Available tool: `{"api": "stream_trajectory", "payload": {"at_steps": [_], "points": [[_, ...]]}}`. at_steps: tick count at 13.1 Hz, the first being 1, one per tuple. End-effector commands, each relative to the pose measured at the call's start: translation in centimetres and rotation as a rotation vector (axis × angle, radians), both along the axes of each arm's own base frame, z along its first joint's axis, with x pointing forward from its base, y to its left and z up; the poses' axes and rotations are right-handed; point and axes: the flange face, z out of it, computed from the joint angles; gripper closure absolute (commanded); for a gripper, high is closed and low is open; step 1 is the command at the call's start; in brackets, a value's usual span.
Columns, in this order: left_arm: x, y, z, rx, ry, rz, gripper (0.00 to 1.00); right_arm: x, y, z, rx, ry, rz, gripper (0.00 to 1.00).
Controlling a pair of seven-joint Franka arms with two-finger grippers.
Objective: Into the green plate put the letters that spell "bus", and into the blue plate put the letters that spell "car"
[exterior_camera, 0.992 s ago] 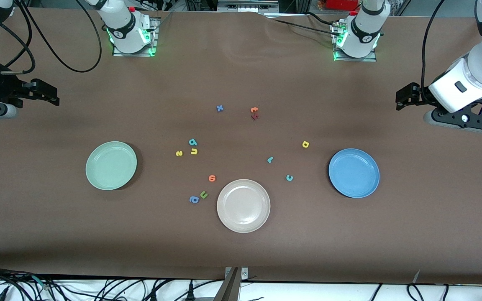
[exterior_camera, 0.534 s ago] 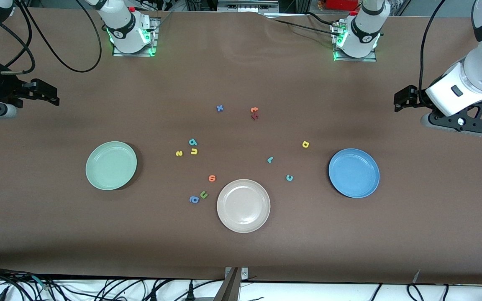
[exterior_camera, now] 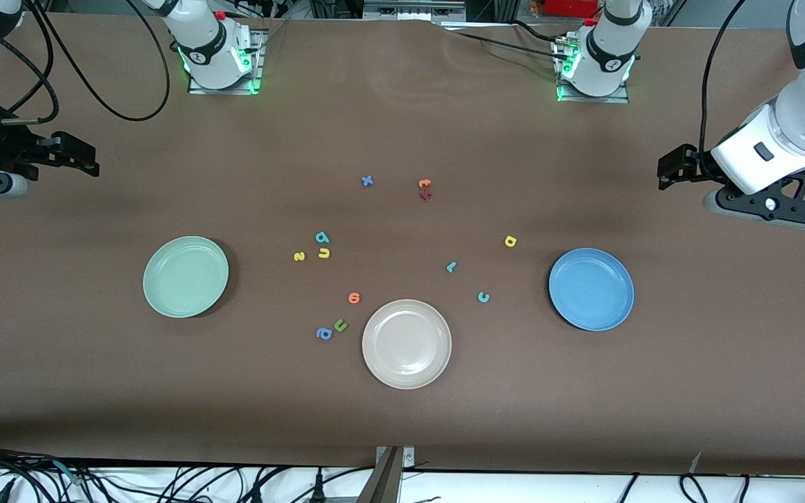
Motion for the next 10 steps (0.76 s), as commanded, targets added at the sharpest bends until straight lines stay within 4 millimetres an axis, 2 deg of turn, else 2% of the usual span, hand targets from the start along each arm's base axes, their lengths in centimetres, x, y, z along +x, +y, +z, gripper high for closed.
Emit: {"api": "stream_trajectory", "payload": {"at_steps": [1, 2, 5, 8, 10], "points": [[-0.3, -0.7, 0.6, 0.047, -0.025, -0.026, 0.00, 0.1, 0.0, 0.5, -0.005, -0.009, 0.011, 0.00], [0.0, 0.3, 0.6, 0.040, -0.028, -0.001, 0.00, 0.1, 0.0, 0.5, -0.005, -0.009, 0.011, 0.00], [0.1, 0.5, 1.1, 0.041, -0.060, 0.002, 0.00, 0.1, 0.0, 0.5, -0.005, -0.009, 0.011, 0.00], [-0.8, 0.6, 1.8, 0.018, -0.075, 0.018, 0.00, 0.1, 0.0, 0.5, -0.005, -0.009, 0.011, 0.00], [-1.5, 0.9, 1.6, 0.005, -0.097, 0.023, 0.00, 0.1, 0.0, 0.5, -0.005, -0.009, 0.011, 0.00]]}}
